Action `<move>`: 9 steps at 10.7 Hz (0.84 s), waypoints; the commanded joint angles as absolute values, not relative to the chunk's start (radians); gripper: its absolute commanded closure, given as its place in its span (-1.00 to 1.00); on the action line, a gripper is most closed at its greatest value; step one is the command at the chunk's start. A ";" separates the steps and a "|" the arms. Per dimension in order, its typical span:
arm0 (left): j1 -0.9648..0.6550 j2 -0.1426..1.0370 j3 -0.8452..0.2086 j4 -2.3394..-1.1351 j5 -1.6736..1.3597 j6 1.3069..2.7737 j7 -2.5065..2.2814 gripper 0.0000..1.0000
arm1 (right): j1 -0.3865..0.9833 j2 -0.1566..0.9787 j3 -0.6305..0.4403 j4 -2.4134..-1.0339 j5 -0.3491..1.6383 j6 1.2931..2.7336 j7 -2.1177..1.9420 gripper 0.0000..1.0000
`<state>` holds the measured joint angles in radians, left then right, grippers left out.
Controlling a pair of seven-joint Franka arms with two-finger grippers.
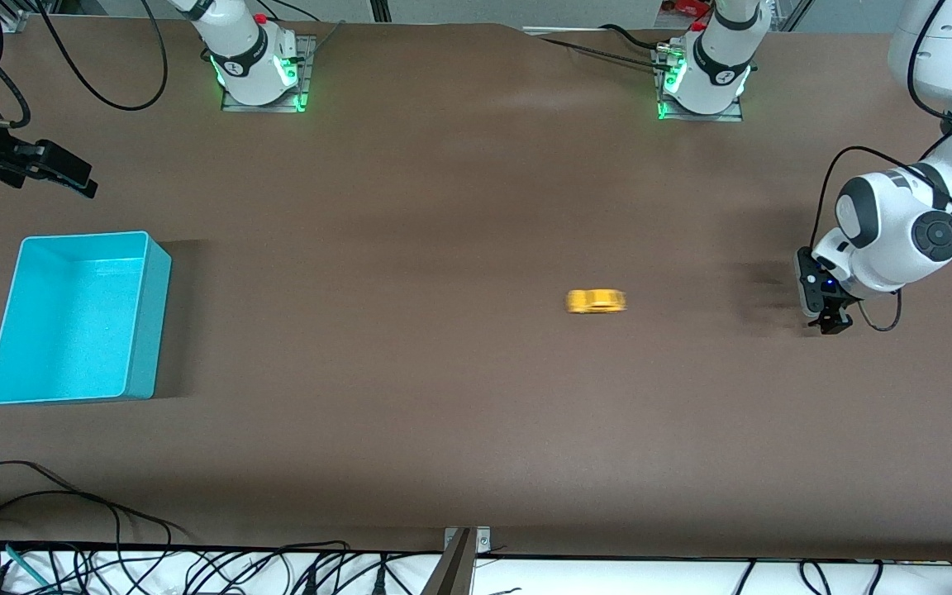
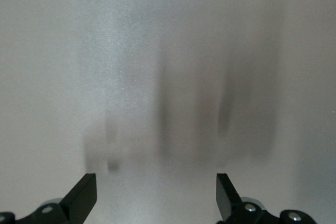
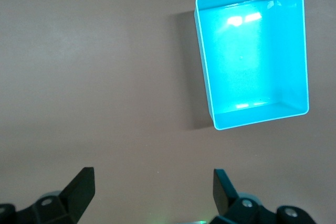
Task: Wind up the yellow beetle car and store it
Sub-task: 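Open the left gripper, letting the car roll toward the turquoise box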
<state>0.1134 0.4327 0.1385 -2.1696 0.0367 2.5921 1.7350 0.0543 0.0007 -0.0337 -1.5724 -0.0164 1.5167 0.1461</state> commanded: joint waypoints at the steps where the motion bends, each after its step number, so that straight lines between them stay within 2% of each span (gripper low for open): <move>1: 0.123 0.373 0.135 -2.186 0.044 2.574 1.741 -1.00 | 0.054 -0.003 -0.035 -1.557 -0.003 1.502 0.144 -1.00; 9: 0.120 0.293 0.135 -2.191 0.044 2.566 1.746 -1.00 | 0.052 -0.002 -0.037 -1.557 -0.003 1.500 0.146 -1.00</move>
<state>0.1135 0.3268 0.1385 -2.1709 0.0367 2.5850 1.7348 0.0542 0.0007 -0.0342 -1.5724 -0.0164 1.5167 0.1461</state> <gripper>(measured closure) 0.000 0.000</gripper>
